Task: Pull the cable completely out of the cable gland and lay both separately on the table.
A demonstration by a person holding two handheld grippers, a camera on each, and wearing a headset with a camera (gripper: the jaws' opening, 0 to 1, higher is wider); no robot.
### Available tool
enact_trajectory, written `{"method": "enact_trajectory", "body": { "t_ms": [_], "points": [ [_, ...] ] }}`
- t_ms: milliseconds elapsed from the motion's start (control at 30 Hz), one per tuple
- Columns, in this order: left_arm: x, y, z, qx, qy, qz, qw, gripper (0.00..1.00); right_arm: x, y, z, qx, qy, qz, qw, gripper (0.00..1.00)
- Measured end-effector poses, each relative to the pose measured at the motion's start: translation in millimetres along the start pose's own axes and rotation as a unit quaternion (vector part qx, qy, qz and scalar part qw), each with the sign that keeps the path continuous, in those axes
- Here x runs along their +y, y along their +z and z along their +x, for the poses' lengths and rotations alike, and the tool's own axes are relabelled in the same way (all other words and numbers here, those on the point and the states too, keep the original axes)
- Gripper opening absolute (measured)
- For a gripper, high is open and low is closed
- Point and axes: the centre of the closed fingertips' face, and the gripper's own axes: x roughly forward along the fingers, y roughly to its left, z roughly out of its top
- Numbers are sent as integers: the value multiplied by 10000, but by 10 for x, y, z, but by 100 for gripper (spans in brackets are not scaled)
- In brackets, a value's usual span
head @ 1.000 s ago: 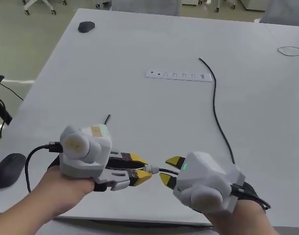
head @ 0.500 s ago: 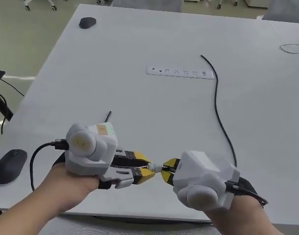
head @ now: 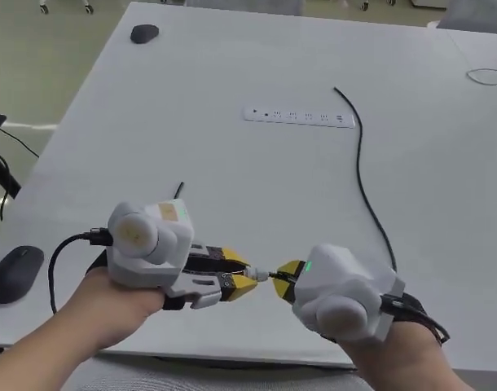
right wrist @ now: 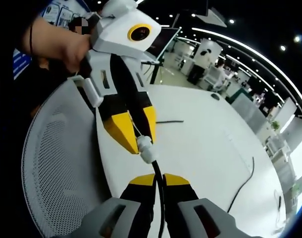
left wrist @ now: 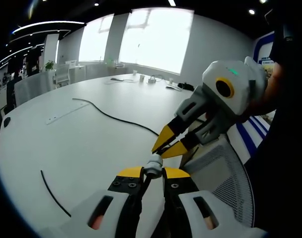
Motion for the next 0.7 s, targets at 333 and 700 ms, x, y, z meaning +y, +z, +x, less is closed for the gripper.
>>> {"method": "enact_trajectory", "body": {
  "t_ms": [333, 700],
  "points": [
    [29, 31, -2, -43, 31, -3, 10000, 15, -155, -217, 9, 100, -179, 775, 9968, 0],
    [45, 48, -35, -85, 87, 31, 9999, 15, -278, -557, 9, 435, -391, 1734, 9831, 0]
  ]
}}
